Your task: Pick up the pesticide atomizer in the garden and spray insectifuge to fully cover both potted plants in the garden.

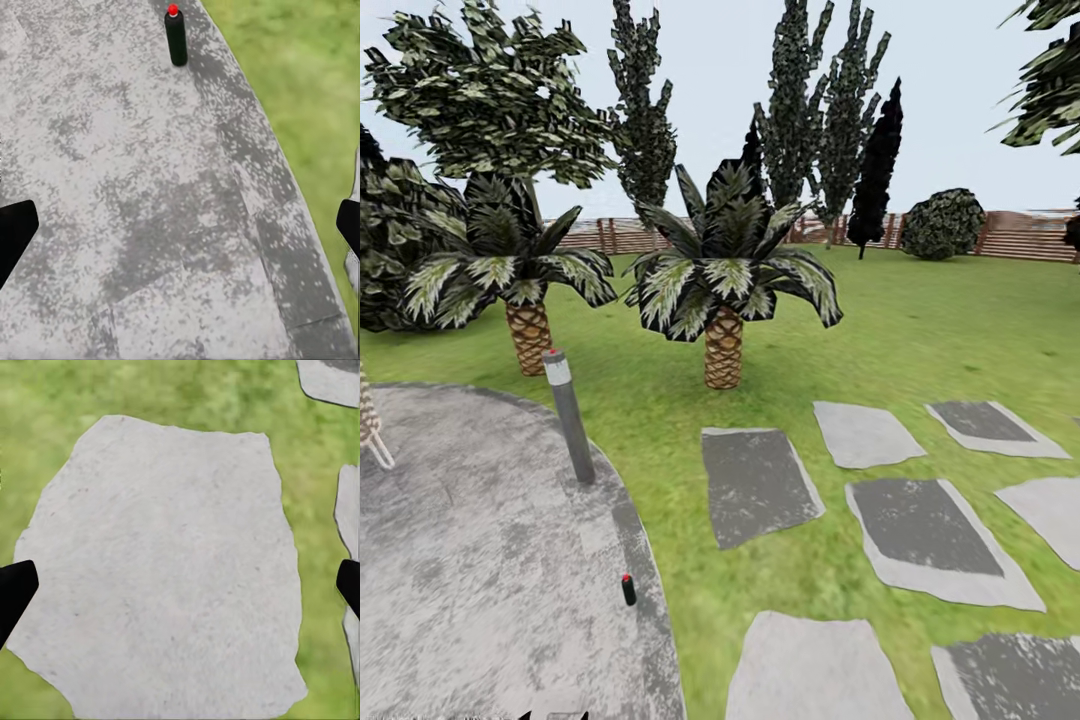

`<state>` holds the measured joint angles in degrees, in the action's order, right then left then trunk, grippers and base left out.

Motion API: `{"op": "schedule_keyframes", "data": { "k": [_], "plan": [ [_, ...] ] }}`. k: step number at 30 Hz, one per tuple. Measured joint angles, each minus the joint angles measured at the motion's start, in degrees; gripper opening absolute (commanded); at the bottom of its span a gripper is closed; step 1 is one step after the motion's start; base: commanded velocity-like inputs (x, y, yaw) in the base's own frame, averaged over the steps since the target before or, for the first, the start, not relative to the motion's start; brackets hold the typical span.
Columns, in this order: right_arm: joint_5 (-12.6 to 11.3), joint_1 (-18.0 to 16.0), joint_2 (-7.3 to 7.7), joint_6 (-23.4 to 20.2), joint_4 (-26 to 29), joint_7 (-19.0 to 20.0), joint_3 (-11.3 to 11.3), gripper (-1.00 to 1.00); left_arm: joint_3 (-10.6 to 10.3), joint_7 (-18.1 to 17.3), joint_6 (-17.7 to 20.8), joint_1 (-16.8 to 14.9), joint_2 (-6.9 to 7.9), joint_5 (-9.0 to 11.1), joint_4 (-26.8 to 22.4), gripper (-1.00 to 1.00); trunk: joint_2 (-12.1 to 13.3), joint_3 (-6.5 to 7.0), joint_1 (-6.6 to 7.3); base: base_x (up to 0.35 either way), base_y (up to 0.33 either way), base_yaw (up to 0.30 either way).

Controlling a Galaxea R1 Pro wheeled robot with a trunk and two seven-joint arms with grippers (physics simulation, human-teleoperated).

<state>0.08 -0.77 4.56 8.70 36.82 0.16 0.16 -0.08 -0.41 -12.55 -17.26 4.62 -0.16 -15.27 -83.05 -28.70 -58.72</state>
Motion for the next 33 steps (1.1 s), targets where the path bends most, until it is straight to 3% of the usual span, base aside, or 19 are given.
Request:
{"op": "schedule_keyframes", "data": {
  "k": [10,33],
  "plan": [
    [0.0,0.01,0.0,0.0,0.05,0.0,0.0,1.0,0.0,0.01,0.0,-0.01,0.01,0.0,0.01,1.0,0.0,0.0,0.0,0.159,-0.265,0.227],
    [0.0,0.02,0.01,-0.01,0.06,0.03,0.0,1.0,0.0,0.01,-0.01,-0.01,0.02,0.0,0.02,1.0,-0.01,0.0,0.0,0.153,-0.265,0.007]
  ]
}}
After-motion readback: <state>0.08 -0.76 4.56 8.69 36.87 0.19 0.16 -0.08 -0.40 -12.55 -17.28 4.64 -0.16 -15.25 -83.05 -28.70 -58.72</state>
